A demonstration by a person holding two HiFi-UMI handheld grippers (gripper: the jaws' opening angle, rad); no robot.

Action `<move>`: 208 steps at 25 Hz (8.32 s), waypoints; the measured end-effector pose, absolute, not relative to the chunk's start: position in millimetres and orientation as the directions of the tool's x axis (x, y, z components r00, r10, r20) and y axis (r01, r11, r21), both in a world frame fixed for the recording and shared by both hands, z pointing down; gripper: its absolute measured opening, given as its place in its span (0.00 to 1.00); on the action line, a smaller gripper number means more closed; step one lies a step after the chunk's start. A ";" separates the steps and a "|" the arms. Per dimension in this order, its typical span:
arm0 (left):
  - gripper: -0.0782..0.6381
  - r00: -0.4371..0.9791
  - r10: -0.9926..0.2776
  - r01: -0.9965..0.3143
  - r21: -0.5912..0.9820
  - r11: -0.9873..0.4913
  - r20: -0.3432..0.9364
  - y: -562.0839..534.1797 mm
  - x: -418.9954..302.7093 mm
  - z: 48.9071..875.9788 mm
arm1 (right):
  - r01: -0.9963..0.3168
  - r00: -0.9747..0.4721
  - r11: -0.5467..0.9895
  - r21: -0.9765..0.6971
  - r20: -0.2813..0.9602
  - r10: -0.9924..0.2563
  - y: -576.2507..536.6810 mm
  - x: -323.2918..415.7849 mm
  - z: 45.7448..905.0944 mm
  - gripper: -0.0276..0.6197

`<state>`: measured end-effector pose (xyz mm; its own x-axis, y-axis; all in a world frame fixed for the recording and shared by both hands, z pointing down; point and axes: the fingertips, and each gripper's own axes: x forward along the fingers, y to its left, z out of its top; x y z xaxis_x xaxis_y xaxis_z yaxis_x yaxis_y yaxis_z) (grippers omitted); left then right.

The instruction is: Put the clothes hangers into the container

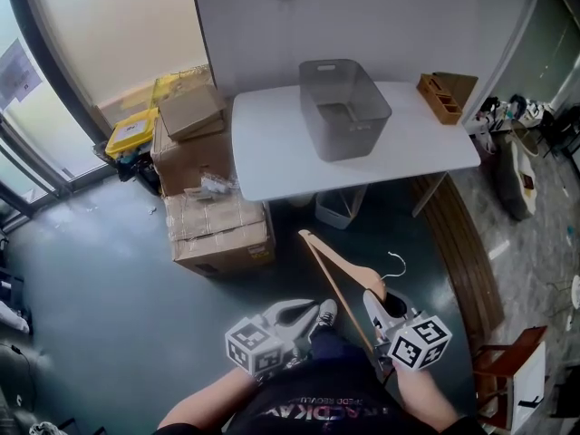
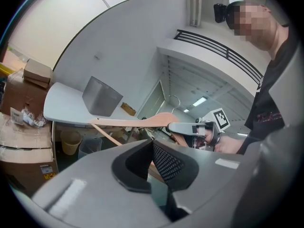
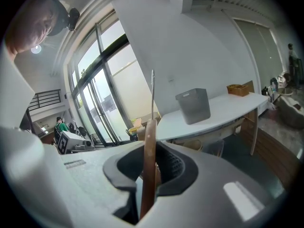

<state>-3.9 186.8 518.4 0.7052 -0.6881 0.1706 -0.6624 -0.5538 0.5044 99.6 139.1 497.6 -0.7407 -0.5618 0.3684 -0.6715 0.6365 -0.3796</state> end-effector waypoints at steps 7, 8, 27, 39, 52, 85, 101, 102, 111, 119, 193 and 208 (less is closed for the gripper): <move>0.11 0.680 -0.708 -0.692 0.484 -0.536 0.188 123.5 -7.1 509.7 | -0.635 -0.772 0.662 -0.399 0.344 -0.534 70.3 89.8 495.3 0.13; 0.11 0.677 -0.710 -0.696 0.479 -0.535 0.191 112.2 -6.6 508.6 | -0.628 -0.778 0.668 -0.400 0.338 -0.529 59.4 88.9 493.9 0.13; 0.11 0.663 -0.705 -0.731 0.425 -0.534 0.253 -49.0 59.3 503.5 | -0.539 -0.842 0.720 -0.438 0.292 -0.453 -93.2 129.5 498.9 0.13; 0.11 0.700 -0.680 -0.705 0.359 -0.611 0.217 -105.2 60.4 474.8 | -0.532 -0.841 0.728 -0.434 0.166 -0.515 -133.5 145.1 443.1 0.13; 0.11 0.785 -0.600 -0.615 0.325 -0.719 0.158 -221.7 0.3 434.1 | -0.692 -0.720 0.692 -0.206 0.127 -0.682 -247.8 108.3 357.3 0.13; 0.11 0.827 -0.528 -0.561 0.320 -0.763 0.192 -356.4 -130.2 459.2 | -0.427 -0.459 0.772 0.470 0.623 -0.633 -479.0 -110.4 449.2 0.13; 0.11 0.803 -0.541 -0.596 0.369 -0.713 0.251 -366.3 -178.1 498.3 | -0.354 -0.405 0.823 0.444 0.721 -0.562 -504.0 -145.2 531.4 0.13; 0.11 0.802 -0.541 -0.596 0.370 -0.712 0.253 -366.5 -179.1 499.2 | -0.349 -0.400 0.822 0.450 0.722 -0.564 -504.0 -145.1 533.7 0.13; 0.11 0.810 -0.531 -0.586 0.385 -0.713 0.251 -359.8 -177.3 505.9 | -0.287 -0.358 0.819 0.497 0.737 -0.573 -498.1 -144.2 550.9 0.13; 0.11 0.807 -0.530 -0.590 0.395 -0.704 0.261 -352.1 -180.4 508.0 | -0.243 -0.344 0.820 0.519 0.744 -0.573 -494.7 -152.4 561.8 0.13; 0.11 0.793 -0.520 -0.606 0.330 -0.724 0.317 6.9 74.8 496.3 | -0.652 -0.756 0.695 -0.301 0.325 -0.568 15.3 115.8 485.8 0.05; 0.11 0.791 -0.536 -0.612 0.352 -0.708 0.297 14.0 58.4 495.7 | -0.603 -0.789 0.740 -0.298 0.360 -0.498 27.9 83.9 493.8 0.05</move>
<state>58.4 14.0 495.7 0.7906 -0.5356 0.2968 -0.6120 -0.7084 0.3517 83.9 27.9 493.8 -0.7887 -0.4981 0.3603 -0.6033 0.7397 -0.2980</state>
